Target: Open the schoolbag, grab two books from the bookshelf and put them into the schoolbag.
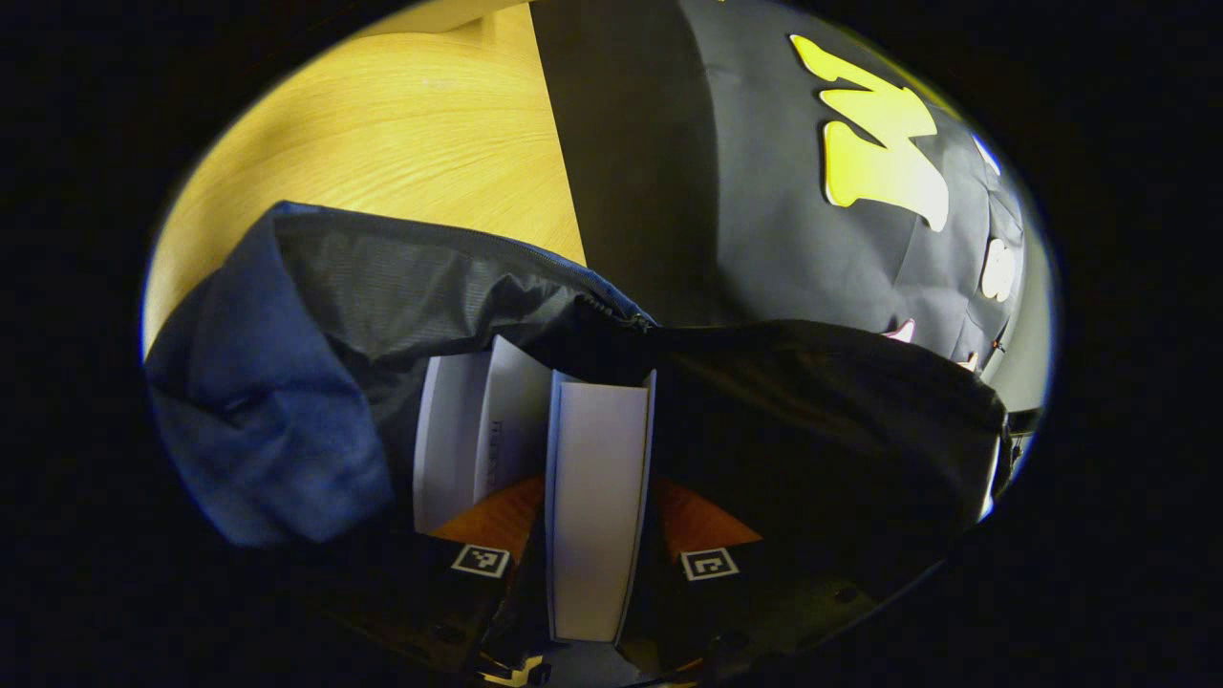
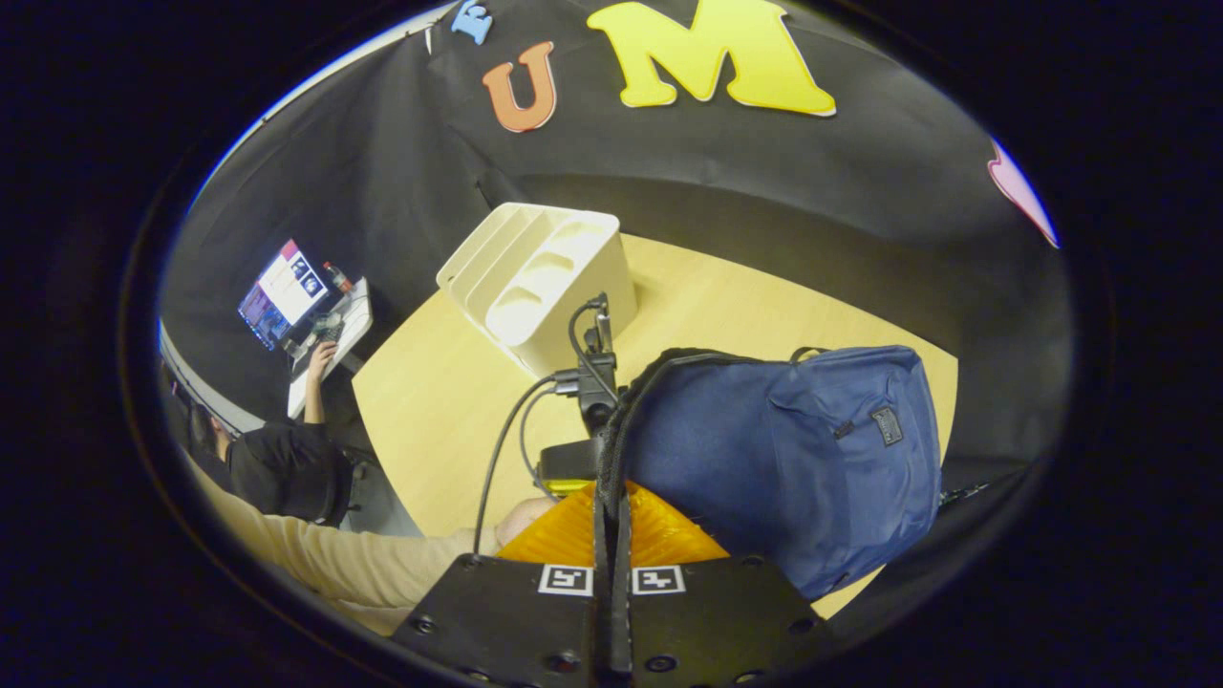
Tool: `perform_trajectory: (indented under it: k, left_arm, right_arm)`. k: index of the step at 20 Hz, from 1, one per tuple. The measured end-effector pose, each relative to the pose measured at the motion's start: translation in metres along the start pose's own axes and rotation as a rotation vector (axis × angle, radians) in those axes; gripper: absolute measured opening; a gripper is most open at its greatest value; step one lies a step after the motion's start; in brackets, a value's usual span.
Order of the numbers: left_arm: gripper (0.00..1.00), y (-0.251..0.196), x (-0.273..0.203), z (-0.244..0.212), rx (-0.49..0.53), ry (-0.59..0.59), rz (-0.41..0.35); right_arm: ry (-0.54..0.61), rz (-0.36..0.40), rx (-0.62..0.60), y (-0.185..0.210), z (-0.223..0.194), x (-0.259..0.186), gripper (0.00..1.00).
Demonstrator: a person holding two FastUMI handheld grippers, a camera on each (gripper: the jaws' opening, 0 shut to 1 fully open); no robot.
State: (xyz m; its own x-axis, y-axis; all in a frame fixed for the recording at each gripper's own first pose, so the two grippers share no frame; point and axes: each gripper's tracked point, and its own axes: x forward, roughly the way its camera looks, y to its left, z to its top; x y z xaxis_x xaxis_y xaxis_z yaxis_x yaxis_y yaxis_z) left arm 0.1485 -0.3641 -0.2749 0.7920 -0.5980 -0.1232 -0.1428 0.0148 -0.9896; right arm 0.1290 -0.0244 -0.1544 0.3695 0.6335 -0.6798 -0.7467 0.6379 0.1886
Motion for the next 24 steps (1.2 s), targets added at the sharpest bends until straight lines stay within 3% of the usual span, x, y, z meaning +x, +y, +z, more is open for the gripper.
perform_trajectory:
  k: [3, 4, 5, 7, 8, 9, 10, 11, 12, 24]
  left_arm:
    - [0.58, 0.009, -0.016, 0.007, 0.045, -0.008, 0.049]
    - [0.80, 0.009, -0.023, 0.010, 0.039, -0.006, 0.052]
    - [0.70, 0.012, -0.026, 0.013, 0.043, -0.011, 0.074]
    - [0.75, 0.018, -0.037, 0.016, 0.060, -0.016, 0.122]
    - [0.90, 0.021, -0.043, 0.015, 0.066, -0.006, 0.138]
    - [0.77, 0.020, -0.052, 0.013, 0.062, 0.004, 0.141]
    - [0.78, 0.018, -0.062, 0.013, 0.054, 0.009, 0.154]
    - [0.90, 0.014, -0.070, 0.011, 0.063, 0.009, 0.161]
    - [0.78, 0.010, -0.080, 0.008, 0.084, 0.020, 0.168]
    - [0.78, 0.000, -0.215, 0.008, 0.500, 0.130, 0.357]
  right_arm:
    - [0.002, -0.006, 0.017, -0.002, -0.003, 0.003, 0.00]
    - [0.000, -0.007, 0.028, -0.002, -0.002, 0.003, 0.00]
    - [-0.003, -0.012, 0.035, -0.003, -0.002, 0.003, 0.00]
    - [-0.007, -0.023, 0.044, -0.004, -0.002, 0.004, 0.00]
    - [-0.007, -0.027, 0.053, -0.004, -0.003, 0.004, 0.00]
    - [-0.008, -0.035, 0.068, -0.005, -0.004, 0.005, 0.00]
    - [-0.010, -0.038, 0.082, -0.005, -0.005, 0.007, 0.00]
    - [-0.016, -0.043, 0.095, -0.005, -0.005, 0.009, 0.00]
    - [-0.018, -0.049, 0.105, -0.005, -0.007, 0.010, 0.00]
    - [-0.069, -0.140, 0.305, -0.001, -0.032, 0.041, 0.01]
